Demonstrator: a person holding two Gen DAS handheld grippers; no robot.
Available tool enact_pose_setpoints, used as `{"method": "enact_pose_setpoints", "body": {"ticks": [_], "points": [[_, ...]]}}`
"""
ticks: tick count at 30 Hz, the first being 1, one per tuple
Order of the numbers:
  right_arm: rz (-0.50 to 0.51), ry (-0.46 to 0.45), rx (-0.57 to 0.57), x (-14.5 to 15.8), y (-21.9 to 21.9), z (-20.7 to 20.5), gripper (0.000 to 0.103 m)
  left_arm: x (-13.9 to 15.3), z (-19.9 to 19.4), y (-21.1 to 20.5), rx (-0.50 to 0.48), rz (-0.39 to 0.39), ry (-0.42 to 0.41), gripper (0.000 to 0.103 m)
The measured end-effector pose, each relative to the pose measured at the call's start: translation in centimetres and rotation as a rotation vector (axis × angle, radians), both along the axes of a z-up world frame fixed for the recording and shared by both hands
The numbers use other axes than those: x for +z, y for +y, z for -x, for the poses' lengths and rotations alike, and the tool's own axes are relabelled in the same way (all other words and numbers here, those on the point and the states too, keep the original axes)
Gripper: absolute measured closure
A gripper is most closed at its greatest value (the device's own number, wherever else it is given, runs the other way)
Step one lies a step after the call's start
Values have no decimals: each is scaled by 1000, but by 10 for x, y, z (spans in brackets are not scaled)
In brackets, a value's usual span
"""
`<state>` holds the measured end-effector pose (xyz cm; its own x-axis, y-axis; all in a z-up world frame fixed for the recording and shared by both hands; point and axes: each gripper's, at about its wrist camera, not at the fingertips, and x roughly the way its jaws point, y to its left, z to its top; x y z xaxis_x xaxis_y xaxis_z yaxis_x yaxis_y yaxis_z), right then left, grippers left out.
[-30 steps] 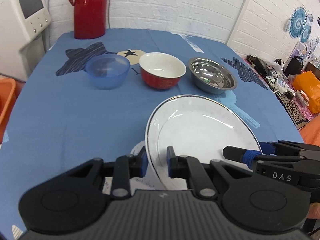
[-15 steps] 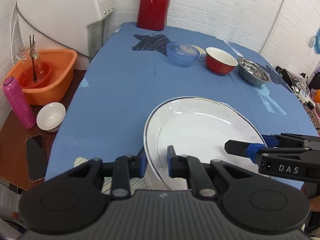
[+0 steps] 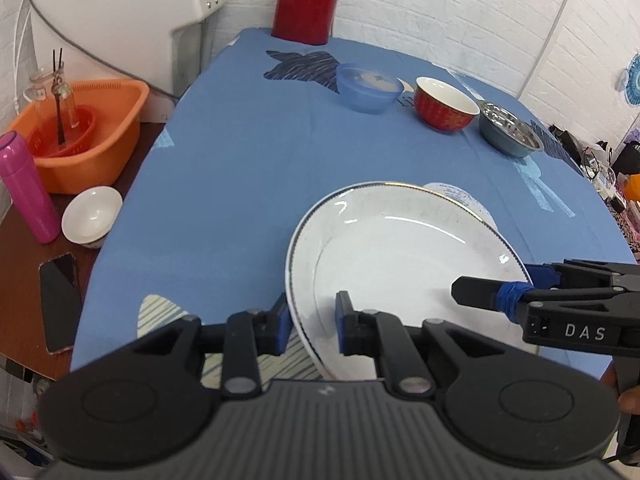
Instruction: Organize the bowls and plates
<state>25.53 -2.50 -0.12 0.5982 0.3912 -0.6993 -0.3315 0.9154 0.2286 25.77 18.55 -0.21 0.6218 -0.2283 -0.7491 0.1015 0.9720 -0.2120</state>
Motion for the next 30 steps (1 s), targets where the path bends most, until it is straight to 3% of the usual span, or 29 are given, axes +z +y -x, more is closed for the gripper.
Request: {"method": "enact_pose_setpoints", "body": {"ticks": [4,5,6,7,8,13,18,25,30], "points": [[12,-7,-10,4,1,1,60,1,1,3,-7,17,-1,92],[11,-11,-16,5,0,1,60,3,2,2,-10,16,-9,83],[14,-13,-20,7,-1,1,60,6,4,1,-14,16,-20,52],[14,-19,-24,9,-3,2,60,11,6,1,-16,16,-43,36],[10,-28,-28,11,-5,3,60,17,10,0,-19,13,-76,33],[-2,-18,-16,13,-10,3,60,39,18,-9,-26,-44,-147,33],[-75,-22,-40,18,-24,10,61,45,20,-15,-27,-48,-152,33],[-60,-112,-57,42,-41,20,60,49,14,-36,-60,-14,-143,33],[-48,-133,-84,42,-61,22,60,56,15,-67,-105,-46,-176,33]]}}
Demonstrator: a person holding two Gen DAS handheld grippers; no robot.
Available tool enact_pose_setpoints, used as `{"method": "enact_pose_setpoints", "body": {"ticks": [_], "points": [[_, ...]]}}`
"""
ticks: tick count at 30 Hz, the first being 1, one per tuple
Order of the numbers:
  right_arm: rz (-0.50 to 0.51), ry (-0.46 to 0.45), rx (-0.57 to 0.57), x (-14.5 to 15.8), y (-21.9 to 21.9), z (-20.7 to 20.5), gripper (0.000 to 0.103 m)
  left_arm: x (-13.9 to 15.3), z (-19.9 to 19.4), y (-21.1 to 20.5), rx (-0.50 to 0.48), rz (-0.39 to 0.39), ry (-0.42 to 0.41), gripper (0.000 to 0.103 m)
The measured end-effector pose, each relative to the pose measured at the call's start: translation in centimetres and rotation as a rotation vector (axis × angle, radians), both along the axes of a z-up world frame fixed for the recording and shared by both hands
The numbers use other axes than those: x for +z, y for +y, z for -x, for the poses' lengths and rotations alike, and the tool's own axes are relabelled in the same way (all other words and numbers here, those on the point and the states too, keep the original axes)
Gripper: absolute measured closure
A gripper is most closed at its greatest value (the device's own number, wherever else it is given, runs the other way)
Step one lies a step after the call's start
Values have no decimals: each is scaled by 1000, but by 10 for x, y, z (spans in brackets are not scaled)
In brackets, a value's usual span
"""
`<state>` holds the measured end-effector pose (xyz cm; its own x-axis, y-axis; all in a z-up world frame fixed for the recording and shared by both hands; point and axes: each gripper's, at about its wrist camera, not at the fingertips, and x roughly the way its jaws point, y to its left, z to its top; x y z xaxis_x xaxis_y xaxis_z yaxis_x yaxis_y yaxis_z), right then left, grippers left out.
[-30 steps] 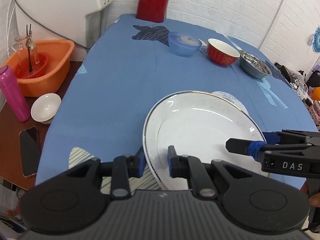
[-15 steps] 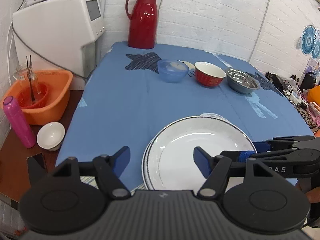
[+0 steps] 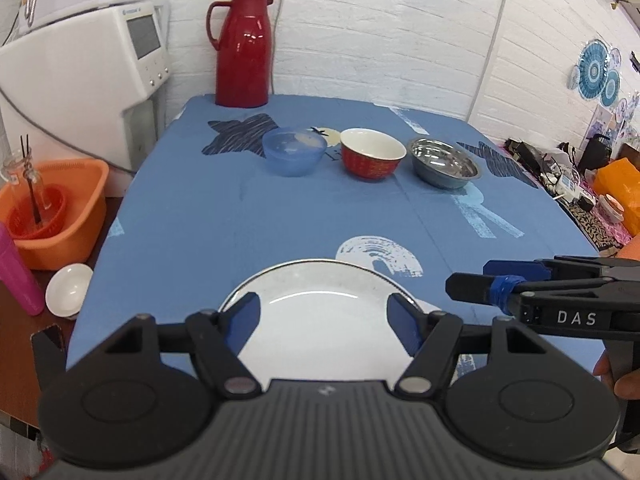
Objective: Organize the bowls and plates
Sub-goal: 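Move both tools toward the stainless steel bowl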
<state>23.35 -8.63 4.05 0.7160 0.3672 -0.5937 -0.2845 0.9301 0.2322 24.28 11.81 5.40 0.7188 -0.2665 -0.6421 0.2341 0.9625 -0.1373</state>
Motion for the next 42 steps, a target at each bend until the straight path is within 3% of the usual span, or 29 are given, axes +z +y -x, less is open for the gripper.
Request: {"method": "enact_pose_setpoints", "body": {"ticks": [16,19,24,28,32,35,42], "points": [[-29,123,-184,-27,-87,24,60,3,-12,-90,-108,-20,-15,31],[-41,138,-246,-28,-105,28,60,-2,-20,-101,-102,-26,15,31],[-157,128,-279,-38,-141,34,59,-14,-40,-115,-97,-8,95,30],[-162,201,-281,-53,-161,12,59,-29,-66,-130,-105,-5,158,30],[-260,232,-289,-59,-182,-12,59,-43,-97,-144,-103,20,245,30],[-290,165,-274,-46,-189,-36,59,-46,-124,-153,-87,79,308,30],[-132,36,-282,-1,-201,-118,59,-24,-203,-188,-17,205,301,30]]}}
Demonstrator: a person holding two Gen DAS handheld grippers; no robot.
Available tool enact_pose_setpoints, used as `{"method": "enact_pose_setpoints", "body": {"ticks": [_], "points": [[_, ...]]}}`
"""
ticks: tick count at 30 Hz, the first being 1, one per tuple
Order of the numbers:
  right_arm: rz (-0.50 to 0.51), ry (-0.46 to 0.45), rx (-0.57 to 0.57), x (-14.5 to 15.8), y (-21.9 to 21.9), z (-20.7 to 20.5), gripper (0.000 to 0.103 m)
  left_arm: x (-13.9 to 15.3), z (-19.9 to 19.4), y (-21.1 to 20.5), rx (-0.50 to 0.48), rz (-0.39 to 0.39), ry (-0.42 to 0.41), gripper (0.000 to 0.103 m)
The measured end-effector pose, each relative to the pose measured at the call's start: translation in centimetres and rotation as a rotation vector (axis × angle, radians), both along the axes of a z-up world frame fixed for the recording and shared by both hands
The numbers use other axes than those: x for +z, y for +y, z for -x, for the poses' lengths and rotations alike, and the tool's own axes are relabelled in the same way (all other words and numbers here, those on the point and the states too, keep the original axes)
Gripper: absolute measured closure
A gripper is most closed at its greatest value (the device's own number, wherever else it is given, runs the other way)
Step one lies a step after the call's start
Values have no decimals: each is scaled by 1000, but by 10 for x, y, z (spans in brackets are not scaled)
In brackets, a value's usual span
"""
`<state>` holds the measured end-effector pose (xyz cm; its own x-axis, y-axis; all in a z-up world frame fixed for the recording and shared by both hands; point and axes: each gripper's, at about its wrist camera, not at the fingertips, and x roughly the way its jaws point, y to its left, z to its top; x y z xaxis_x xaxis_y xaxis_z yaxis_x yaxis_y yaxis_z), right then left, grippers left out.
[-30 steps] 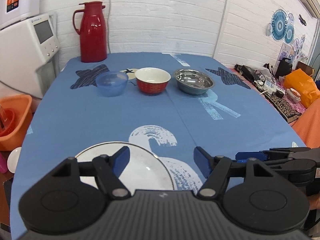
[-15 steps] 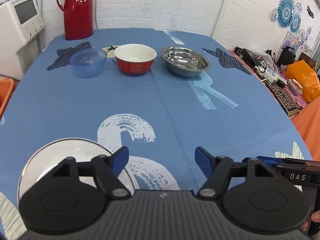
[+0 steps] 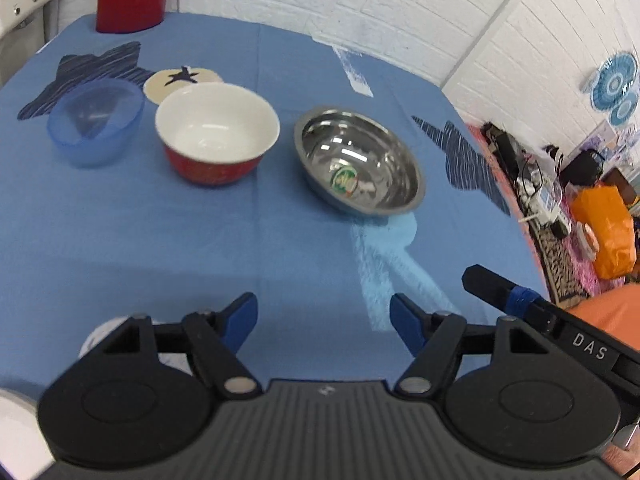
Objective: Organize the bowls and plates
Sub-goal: 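Move both tools toward the stainless steel bowl, then grasp the steel bowl rim with the left tool while the right tool grasps it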
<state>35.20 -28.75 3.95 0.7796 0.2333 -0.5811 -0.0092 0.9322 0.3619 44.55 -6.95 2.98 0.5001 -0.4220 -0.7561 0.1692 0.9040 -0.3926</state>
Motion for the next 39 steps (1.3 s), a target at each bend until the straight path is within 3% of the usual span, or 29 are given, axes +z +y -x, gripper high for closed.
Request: {"method": "enact_pose_setpoints", "body": {"ticks": [5,11,16,21,23,25,27,29,34,39], "points": [[168,49,0,7,-3,-78,59,0,-49,-12,100,99,11,30],[275,174,15,-19,-6,-152,59,-20,-76,-28,140,103,58,30],[357,221,69,-34,10,-184,59,-30,-91,-31,161,77,48,30],[373,238,86,-44,20,-198,59,-39,-102,-28,174,78,59,30],[350,246,96,-48,22,-201,60,-41,-105,-29,163,77,59,31],[300,220,76,-48,17,-198,64,-45,-109,-29,153,86,62,40],[262,212,78,-47,14,-193,81,-51,-114,-31,124,73,91,79],[276,208,86,-46,16,-185,87,-55,-114,-31,99,86,111,87],[282,211,117,-40,28,-154,87,-45,-88,-27,57,51,88,92],[274,203,146,-26,49,-96,87,-27,-33,-14,-15,29,73,91]]}}
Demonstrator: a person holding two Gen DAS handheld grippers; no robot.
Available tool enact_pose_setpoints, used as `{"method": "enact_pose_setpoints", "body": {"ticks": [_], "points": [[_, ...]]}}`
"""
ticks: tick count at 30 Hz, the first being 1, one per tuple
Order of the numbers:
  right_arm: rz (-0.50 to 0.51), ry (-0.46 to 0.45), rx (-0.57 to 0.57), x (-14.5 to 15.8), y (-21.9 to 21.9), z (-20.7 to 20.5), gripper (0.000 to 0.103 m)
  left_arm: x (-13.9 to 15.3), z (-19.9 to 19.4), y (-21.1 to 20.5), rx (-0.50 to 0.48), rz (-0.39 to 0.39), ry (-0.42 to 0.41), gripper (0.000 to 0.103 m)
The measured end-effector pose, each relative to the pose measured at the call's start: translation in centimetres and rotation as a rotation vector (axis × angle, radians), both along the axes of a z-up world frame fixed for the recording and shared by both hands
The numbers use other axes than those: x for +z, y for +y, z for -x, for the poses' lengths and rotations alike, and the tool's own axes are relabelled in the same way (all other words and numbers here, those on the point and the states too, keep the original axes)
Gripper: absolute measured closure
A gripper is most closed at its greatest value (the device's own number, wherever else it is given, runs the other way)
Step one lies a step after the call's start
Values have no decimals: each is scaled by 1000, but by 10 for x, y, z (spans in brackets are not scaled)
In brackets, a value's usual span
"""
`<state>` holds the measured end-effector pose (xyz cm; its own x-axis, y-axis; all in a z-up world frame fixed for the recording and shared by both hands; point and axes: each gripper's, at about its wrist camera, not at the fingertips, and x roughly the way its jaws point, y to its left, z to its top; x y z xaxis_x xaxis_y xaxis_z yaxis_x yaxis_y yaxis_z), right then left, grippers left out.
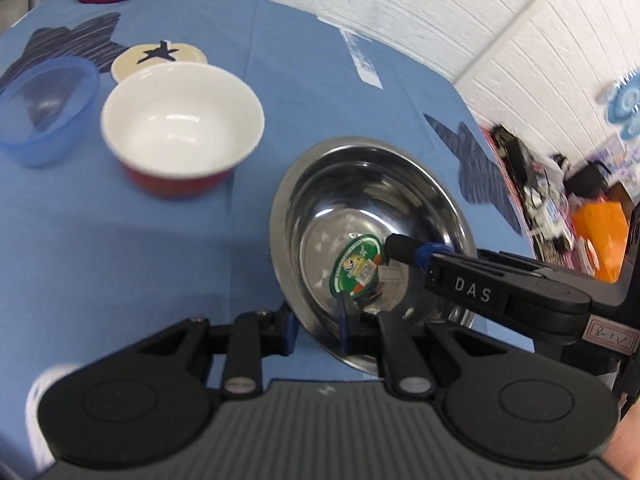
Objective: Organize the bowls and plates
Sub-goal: 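Grasp the steel bowl rim with the left tool while the right tool grasps it, then lift the steel bowl with both tools and carry it toward the plate stack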
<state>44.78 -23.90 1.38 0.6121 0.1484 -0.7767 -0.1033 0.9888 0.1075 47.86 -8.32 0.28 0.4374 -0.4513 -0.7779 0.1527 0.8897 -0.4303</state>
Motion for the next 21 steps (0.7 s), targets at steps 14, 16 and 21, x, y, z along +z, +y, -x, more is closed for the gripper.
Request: {"method": "enact_pose_setpoints", "body": {"ticks": [14,16,21], "points": [[-41,55,75,-5,45,200,81,2,178,46,-242,-51,30,91],[-34,61,73,-8,47,206,81,-2,183,47,-243,-46,32,91],[-35,86,40,-16,41,209,80,-12,188,40,-238,-42,31,91]]}}
